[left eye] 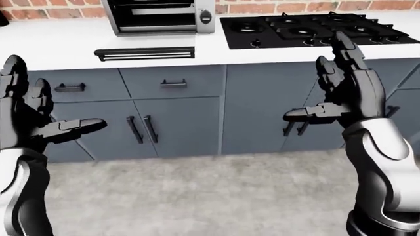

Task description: Close the toaster oven door.

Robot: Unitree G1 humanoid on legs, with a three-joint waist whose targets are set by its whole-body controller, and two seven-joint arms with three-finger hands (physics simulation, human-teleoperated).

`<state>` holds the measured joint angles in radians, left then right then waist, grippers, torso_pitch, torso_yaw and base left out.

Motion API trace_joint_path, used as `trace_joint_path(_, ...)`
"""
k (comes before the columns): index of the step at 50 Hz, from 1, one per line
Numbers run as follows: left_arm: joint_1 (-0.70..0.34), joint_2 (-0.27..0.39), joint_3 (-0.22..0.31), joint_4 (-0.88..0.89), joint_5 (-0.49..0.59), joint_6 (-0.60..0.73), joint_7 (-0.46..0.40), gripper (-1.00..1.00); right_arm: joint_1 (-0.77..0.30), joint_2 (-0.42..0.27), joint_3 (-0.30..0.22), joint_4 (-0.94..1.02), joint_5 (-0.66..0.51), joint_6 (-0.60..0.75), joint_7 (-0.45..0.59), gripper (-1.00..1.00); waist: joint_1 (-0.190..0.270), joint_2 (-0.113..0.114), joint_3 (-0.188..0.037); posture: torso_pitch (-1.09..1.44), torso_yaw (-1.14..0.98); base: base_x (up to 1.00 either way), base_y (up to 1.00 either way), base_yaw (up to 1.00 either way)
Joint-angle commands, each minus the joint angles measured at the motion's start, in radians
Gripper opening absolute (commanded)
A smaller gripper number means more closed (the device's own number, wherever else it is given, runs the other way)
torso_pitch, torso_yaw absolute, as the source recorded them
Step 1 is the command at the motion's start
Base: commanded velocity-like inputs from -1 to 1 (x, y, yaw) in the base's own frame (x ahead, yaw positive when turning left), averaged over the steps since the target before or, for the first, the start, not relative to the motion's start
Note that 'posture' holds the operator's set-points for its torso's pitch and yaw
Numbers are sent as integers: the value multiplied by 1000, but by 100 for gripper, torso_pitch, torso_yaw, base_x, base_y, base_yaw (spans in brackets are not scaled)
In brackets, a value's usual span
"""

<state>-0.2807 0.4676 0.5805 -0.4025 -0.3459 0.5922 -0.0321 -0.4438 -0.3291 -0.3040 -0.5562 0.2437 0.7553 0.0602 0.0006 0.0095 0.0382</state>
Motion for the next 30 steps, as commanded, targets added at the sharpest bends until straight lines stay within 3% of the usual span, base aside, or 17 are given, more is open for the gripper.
trace_joint_path(1, -18, 22, 4, -29, -16, -24, 10, 100, -36, -21, -17, -19, 9, -19, -5, 100, 0, 3, -18, 0, 0, 2, 0, 0)
trace_joint_path(2, -17, 25, 3, -28, -17, -24, 11, 100, -40, -25, -19, -16, 13, -19, -6, 100, -1, 7, -36, 0, 0, 6, 0, 0)
trace_joint_path(4, -15, 28, 1, -29, -16, -29, 10, 100, -43, -30, -20, -11, 18, -23, -9, 100, 0, 8, -13, 0, 0, 10, 0, 0)
trace_joint_path(11, -21, 40, 8, -40, -26, -13, 13, 100, -47, -37, -17, -10, 24, -25, -11, 100, -3, -7, 0, 0, 0, 14, 0, 0)
trace_joint_path(15, -20, 43, 12, -40, -30, -12, 14, 100, -46, -41, -17, -19, 27, -20, -8, 100, -5, 21, -2, 0, 0, 18, 0, 0)
trace_joint_path(17, -19, 41, 8, -33, -26, -19, 13, 100, -46, -41, -18, -22, 29, -18, -8, 100, -7, 63, -4, 0, 0, 20, 1, 0)
trace_joint_path(18, -17, 41, 10, -36, -26, -18, 14, 100, -47, -42, -18, -21, 28, -18, -8, 100, -3, 72, 6, 0, 0, 21, 2, 0)
trace_joint_path(19, -18, 42, 11, -36, -27, -17, 14, 100, -46, -43, -20, -23, 30, -16, -7, 100, 0, 42, 2, 0, 0, 21, 5, 0)
trace_joint_path(22, -15, 44, 17, -40, -31, -13, 13, 100, -45, -45, -24, -29, 33, -10, -7, 100, -3, 49, -4, 0, 0, 22, 5, 0)
trace_joint_path(25, -15, 45, 19, -36, -33, -14, 12, 100, -45, -46, -24, -33, 36, -5, -9, 100, 1, 22, -5, 0, 0, 21, 9, 0)
trace_joint_path(27, -15, 47, 21, -33, -33, -15, 13, 100, -43, -43, -25, -31, 38, -6, -12, 100, 9, -22, 2, 0, 0, 21, 20, 0)
trace_joint_path(28, -15, 47, 21, -33, -34, -15, 14, 100, -43, -44, -24, -33, 37, -8, -12, 100, 10, -57, -7, 0, 0, 22, 23, 0)
trace_joint_path(29, -12, 46, 21, -33, -32, -17, 13, 100, -44, -45, -25, -36, 39, -4, -12, 100, -2, -35, -3, 0, 0, 22, 23, 0)
trace_joint_path(30, -11, 46, 21, -34, -33, -17, 13, 100, -45, -46, -27, -35, 40, -4, -12, 100, 1, -46, -3, 0, 0, 22, 23, 0)
